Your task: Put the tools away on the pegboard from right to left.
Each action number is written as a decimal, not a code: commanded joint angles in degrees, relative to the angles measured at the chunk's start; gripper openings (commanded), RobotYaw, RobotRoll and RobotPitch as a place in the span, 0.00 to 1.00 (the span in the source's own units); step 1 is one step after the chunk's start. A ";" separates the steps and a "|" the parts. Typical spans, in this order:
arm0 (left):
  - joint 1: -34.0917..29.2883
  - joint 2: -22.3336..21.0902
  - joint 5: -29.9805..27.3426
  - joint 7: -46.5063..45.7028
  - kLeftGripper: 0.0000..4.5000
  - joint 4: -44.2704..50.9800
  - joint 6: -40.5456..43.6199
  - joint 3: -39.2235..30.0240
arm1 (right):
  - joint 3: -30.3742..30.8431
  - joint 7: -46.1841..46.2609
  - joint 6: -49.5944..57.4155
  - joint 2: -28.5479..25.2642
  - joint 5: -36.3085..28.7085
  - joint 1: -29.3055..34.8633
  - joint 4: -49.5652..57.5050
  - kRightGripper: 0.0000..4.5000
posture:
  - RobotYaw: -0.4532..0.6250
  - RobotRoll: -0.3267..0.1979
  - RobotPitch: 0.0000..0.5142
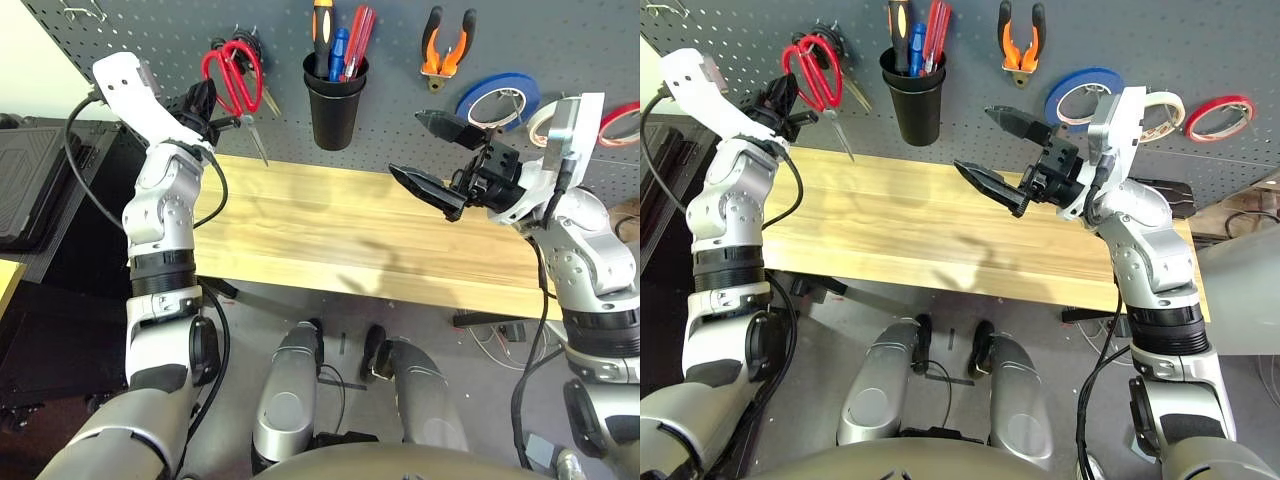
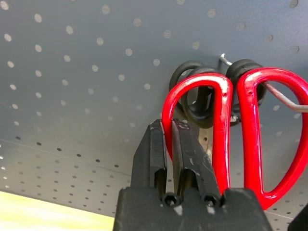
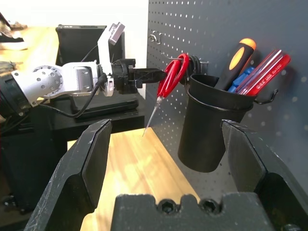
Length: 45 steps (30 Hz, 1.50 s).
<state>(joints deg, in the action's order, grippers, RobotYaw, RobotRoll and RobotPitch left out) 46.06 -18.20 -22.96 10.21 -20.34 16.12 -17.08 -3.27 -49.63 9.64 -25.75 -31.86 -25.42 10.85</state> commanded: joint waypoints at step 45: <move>-25.50 -3.78 2.70 19.09 0.99 -9.91 -33.47 -4.74 | -17.78 50.01 -35.16 4.32 25.32 4.91 -45.82 1.00 | 0.49 0.62 0.34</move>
<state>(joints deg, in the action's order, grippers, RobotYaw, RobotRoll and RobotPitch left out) 21.12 -21.53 -20.13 28.94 -28.44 -16.63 -21.46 -20.35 0.35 -24.31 -20.78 -6.33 -20.48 -33.85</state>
